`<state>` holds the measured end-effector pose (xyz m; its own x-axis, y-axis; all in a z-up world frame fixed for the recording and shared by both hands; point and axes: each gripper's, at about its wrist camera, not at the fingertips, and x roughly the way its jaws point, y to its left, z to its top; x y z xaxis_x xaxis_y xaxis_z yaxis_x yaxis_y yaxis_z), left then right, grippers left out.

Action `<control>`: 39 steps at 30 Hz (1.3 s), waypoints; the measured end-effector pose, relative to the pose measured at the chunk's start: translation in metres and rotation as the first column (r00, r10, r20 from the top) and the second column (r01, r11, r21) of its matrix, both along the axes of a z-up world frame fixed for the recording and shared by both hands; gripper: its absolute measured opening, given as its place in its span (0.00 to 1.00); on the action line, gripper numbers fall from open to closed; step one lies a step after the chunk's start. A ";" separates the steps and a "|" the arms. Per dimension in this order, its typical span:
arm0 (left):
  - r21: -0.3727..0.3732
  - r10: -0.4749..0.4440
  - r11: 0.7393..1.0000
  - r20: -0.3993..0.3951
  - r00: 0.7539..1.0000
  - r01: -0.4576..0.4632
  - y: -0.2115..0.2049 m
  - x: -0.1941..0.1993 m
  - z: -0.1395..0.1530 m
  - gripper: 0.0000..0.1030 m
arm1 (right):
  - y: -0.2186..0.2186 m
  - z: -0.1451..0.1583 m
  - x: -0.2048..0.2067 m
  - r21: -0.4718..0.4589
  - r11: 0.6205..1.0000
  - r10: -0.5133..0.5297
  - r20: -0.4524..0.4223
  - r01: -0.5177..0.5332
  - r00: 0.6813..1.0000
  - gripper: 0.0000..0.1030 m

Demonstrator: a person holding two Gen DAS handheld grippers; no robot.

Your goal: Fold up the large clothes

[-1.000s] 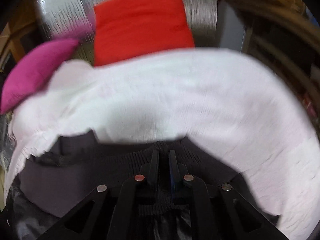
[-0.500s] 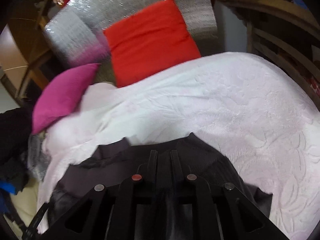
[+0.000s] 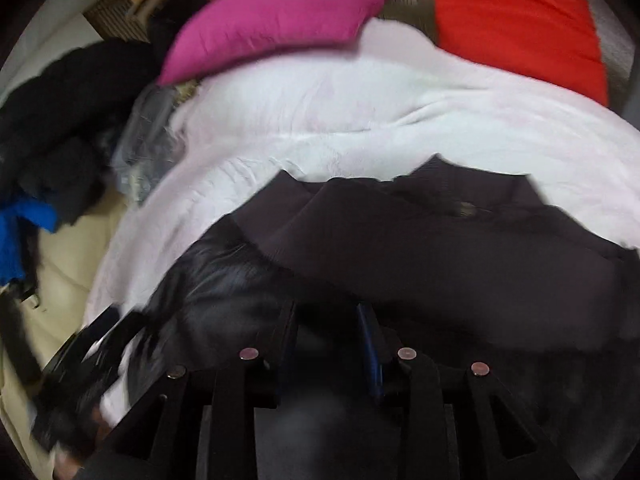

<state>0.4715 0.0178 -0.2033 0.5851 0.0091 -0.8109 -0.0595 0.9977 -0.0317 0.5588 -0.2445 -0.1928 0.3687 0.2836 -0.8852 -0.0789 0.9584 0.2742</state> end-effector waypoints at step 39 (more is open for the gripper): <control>0.101 -0.306 0.947 -0.025 0.952 0.306 -0.076 -0.111 -0.010 0.79 | -0.193 0.034 -0.282 0.019 0.882 -0.461 0.232 0.470 0.856 0.67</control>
